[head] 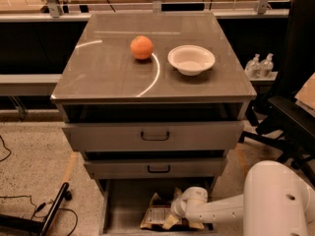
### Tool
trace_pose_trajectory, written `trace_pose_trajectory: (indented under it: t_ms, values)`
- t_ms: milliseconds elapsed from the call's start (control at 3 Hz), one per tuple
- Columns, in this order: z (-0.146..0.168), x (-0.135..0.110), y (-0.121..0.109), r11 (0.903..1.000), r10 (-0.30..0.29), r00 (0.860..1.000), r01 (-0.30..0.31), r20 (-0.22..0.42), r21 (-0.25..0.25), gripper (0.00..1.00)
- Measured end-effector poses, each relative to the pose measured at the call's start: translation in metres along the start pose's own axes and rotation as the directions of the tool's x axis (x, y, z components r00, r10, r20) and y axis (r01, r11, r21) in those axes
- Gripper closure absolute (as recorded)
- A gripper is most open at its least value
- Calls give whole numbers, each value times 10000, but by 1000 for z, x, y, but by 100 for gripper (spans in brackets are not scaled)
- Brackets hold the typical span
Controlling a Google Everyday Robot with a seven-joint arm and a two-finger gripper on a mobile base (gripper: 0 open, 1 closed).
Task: Pick brown chip bag from bottom drawer and place on counter
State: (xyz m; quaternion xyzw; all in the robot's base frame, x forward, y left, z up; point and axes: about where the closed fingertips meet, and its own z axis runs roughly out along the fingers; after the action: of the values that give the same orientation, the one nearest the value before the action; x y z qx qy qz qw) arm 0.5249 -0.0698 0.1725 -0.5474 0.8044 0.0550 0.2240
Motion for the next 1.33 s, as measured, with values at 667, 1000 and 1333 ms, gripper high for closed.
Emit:
trace_pose_trajectory:
  t_ms: [667,1000,1333]
  values:
    - [19,0,12,9991,-73,9999,76,78,-418,0]
    - [30,-2,21,9980,-99,9997,113,220,-625,17]
    - [30,-2,22,9979,-100,9997,114,224,-644,40]
